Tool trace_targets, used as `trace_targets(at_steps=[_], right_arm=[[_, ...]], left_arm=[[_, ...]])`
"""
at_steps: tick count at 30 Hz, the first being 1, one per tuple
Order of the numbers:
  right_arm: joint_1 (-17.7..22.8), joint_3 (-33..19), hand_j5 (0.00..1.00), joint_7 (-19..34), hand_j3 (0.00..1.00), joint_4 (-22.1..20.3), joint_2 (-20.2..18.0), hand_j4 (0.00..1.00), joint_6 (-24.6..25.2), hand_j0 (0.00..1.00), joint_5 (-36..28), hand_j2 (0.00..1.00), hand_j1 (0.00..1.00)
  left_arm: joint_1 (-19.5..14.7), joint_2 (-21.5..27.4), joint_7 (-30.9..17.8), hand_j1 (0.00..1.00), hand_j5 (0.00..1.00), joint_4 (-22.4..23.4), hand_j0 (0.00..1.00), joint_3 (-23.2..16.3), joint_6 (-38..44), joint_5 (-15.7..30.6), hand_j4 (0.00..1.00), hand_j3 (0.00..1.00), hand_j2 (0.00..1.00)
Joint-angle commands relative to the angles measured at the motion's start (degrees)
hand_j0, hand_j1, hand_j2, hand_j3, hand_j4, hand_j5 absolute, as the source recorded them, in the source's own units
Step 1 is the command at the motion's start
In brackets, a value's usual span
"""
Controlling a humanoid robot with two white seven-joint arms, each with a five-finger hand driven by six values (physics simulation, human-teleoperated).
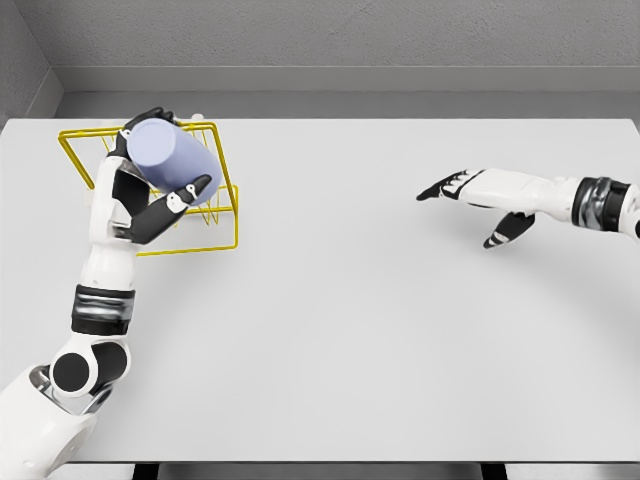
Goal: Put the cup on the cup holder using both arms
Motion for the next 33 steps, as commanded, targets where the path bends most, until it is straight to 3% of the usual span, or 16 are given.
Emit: trace_targets(at_steps=[1,19,22,26,30,33], right_arm=[[0.09,-0.04,1.00,-0.02,1.00,-0.06,0.00,1.00,0.15,1.00,-0.28,1.00,1.00],[0.09,0.23,1.00,-0.02,1.00,-0.06,0.44,1.00,0.15,1.00,-0.28,1.00,1.00],[0.09,0.23,1.00,-0.02,1.00,-0.06,0.44,1.00,0.15,1.00,-0.28,1.00,1.00],[0.09,0.23,1.00,-0.02,1.00,-0.06,0.52,1.00,0.15,1.00,-0.28,1.00,1.00],[0.09,0.31,1.00,-0.02,1.00,-0.06,0.79,1.00,0.15,1.00,-0.28,1.00,1.00],[0.09,0.40,1.00,-0.02,1.00,-0.06,0.79,1.00,0.15,1.00,-0.28,1.00,1.00]], left_arm=[[0.00,0.03,0.12,1.00,1.00,-0.03,1.00,0.02,0.04,-0.26,1.00,1.00,1.00],[0.26,0.03,0.13,1.00,1.00,-0.03,1.00,1.78,-0.49,-0.35,1.00,1.00,1.00],[1.76,0.03,0.12,1.00,1.00,-0.03,1.00,3.97,-4.09,-0.35,1.00,1.00,1.00],[6.33,2.58,0.04,1.00,1.00,-0.03,1.00,8.98,-8.42,-0.53,1.00,1.00,1.00],[9.84,7.41,0.21,1.00,1.00,-0.03,1.00,9.34,-8.42,-0.70,1.00,1.00,1.00],[10.46,9.35,0.12,1.00,1.00,-0.03,1.00,9.16,-8.42,-1.14,1.00,1.00,1.00]])
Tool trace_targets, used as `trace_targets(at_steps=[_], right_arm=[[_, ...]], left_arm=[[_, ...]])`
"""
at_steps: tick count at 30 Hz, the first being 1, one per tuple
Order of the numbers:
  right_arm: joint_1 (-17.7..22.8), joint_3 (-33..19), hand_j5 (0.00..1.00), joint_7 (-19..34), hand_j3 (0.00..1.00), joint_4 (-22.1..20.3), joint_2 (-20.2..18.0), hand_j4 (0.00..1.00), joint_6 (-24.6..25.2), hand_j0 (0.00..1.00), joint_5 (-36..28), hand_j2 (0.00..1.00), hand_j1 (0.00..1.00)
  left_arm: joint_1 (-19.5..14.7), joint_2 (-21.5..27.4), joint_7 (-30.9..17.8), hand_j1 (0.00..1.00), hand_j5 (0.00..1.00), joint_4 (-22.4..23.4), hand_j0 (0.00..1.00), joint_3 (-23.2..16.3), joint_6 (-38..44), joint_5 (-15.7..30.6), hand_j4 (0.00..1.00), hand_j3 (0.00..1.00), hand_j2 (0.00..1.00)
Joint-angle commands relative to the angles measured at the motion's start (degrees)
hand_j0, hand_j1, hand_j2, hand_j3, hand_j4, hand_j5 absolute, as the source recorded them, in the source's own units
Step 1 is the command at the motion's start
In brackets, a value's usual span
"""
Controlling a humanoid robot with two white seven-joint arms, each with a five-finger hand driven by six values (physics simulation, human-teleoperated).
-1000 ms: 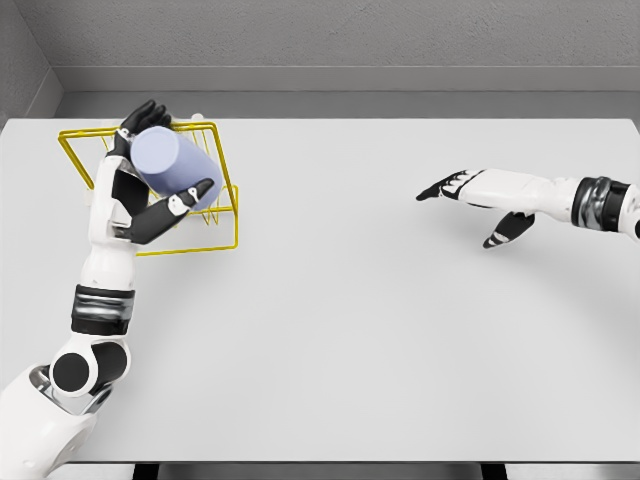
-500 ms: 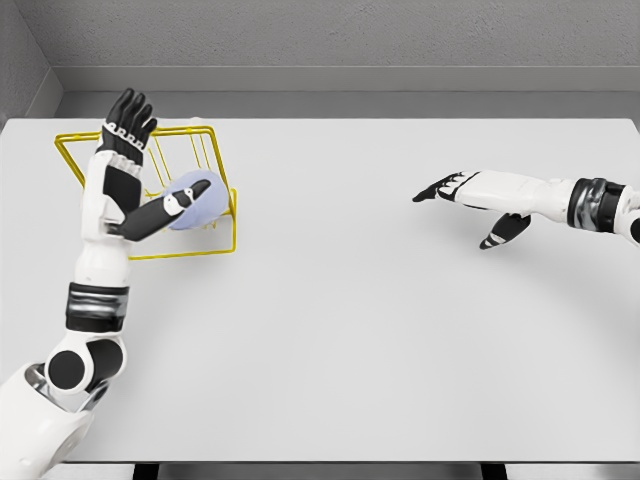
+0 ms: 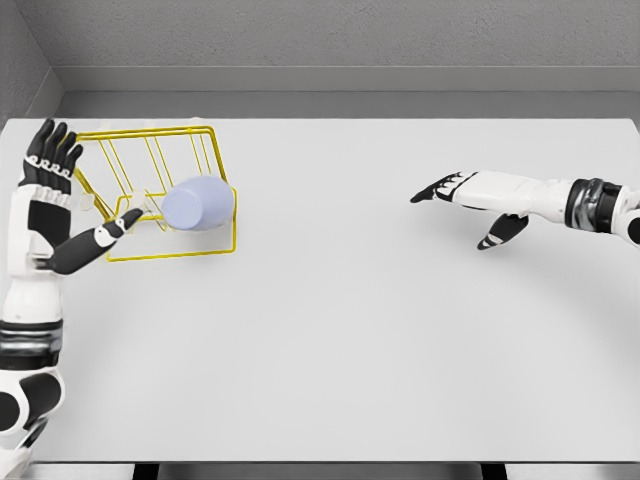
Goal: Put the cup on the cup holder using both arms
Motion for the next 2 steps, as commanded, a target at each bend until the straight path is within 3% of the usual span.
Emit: trace_targets(at_steps=[1,2], right_arm=[[0.00,0.01,1.00,-0.02,1.00,-0.02,-0.01,1.00,0.15,1.00,-0.37,1.00,1.00],[0.00,0.01,1.00,-0.02,1.00,-0.02,-0.01,1.00,0.15,1.00,-0.37,1.00,1.00]], left_arm=[[0.00,1.75,-0.03,1.00,1.00,-0.03,1.00,0.16,-0.16,-1.25,1.00,1.00,1.00],[0.09,1.75,-0.03,1.00,1.00,-0.03,1.00,0.07,-0.16,-1.95,1.00,1.00,1.00]])
